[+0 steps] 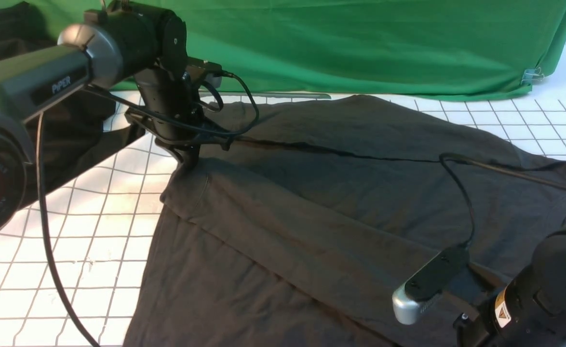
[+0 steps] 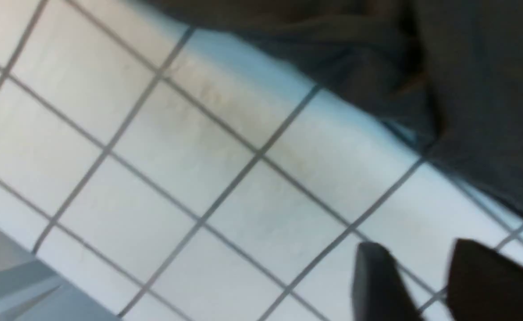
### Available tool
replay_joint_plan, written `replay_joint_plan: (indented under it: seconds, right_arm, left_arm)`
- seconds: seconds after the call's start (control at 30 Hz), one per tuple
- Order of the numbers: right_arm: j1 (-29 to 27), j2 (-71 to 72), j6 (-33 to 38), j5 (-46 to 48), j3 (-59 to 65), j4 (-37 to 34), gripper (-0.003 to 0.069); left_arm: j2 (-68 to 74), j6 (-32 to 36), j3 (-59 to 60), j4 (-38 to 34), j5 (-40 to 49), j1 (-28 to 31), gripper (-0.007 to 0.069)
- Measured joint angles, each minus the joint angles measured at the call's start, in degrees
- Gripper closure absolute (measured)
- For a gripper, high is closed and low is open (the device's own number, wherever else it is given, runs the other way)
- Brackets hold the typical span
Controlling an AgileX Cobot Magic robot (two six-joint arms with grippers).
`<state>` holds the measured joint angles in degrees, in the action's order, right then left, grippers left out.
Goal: Fold a long-sleeved shirt over a white checkered tablecloth.
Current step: 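Fold the left side of the black T-shirt inward over its body, then grab the top left corner of the dark shirt with the left gripper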
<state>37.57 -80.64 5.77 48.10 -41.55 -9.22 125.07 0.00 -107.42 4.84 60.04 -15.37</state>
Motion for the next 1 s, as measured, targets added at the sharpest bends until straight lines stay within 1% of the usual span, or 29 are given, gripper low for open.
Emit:
replay_joint_plan:
  seconds: [0.03,0.07,0.1,0.2,0.27,0.3,0.33,0.37,0.4,0.43,0.5,0.53,0.57,0.6,0.63,0.7,0.77,0.9,1.0]
  right_arm:
    - [0.0,0.0,0.0,0.4,0.0,-0.2,0.0337]
    - [0.0,0.0,0.0,0.5,0.0,-0.2,0.0329]
    - [0.0,0.0,-0.1,1.6,-0.2,-0.3,0.0270]
    - [0.0,0.0,-0.4,3.5,-1.5,-0.4,0.0253]
    - [0.0,0.0,-1.0,4.6,-2.8,-0.4,0.0271]
    - [0.0,0.2,-1.6,4.5,-4.4,-0.4,0.0321]
    - [0.0,0.2,-1.6,4.5,-4.6,-0.4,0.0321]
    - [0.0,0.7,-1.6,3.0,-5.8,-0.4,0.0390]
    - [0.0,0.8,-1.6,2.4,-6.1,-0.4,0.0410]
    - [0.0,1.5,-1.4,-0.8,-7.5,-0.8,0.0511]
    - [0.0,1.3,0.2,-3.1,-8.8,-2.6,0.0592]
    - [0.0,0.6,2.8,-3.5,-10.0,-5.1,0.0624]
    - [0.0,0.4,2.8,-3.5,-10.0,-5.6,0.0627]
    - [0.0,-0.5,5.3,-3.3,-10.8,-7.7,0.0638]
    - [0.2,-3.3,9.7,-2.4,-11.8,-12.3,0.0648]
    - [0.7,-6.4,12.2,-2.5,-12.4,-14.5,0.0651]
    - [0.9,-10.0,12.9,-3.2,-12.5,-14.9,0.0651]
    - [1.1,-14.3,12.9,-2.6,-12.5,-13.3,0.0652]
    - [1.1,-16.4,11.9,-1.9,-12.1,-12.6,0.0652]
  left_arm:
    - [0.0,0.0,0.0,-0.1,-0.1,0.0,0.0608]
    - [0.0,0.0,0.0,-0.1,-0.1,0.0,0.0608]
    - [0.0,0.0,0.0,-0.1,-0.6,0.0,0.0608]
    - [0.1,0.0,0.0,-0.1,-1.3,0.0,0.0606]
    - [0.1,0.0,0.0,-0.1,-1.5,0.0,0.0604]
    - [0.1,0.0,0.0,0.0,-1.8,0.0,0.0599]
    - [0.1,0.0,0.0,0.0,-1.8,0.0,0.0599]
    - [0.1,0.0,0.0,0.1,-2.0,0.0,0.0589]
    - [0.1,0.0,0.0,0.2,-2.0,0.0,0.0585]
    - [0.1,0.0,0.0,0.4,-2.1,0.0,0.0561]
    - [0.1,0.0,0.0,0.5,-2.2,0.0,0.0537]
    - [0.1,0.0,0.0,0.5,-2.2,0.0,0.0517]
    - [0.1,0.0,0.0,0.5,-2.3,0.0,0.0511]
    - [0.1,0.0,0.0,0.5,-2.4,0.0,0.0502]
    - [0.1,0.0,0.0,0.5,-2.4,0.1,0.0480]
    - [0.1,0.0,0.0,0.5,-2.5,0.1,0.0466]
    - [0.1,0.0,0.0,0.6,-2.6,0.1,0.0459]
    - [0.1,0.0,0.0,0.7,-2.3,0.1,0.0454]
    - [0.1,0.0,0.0,0.7,-2.2,0.1,0.0453]
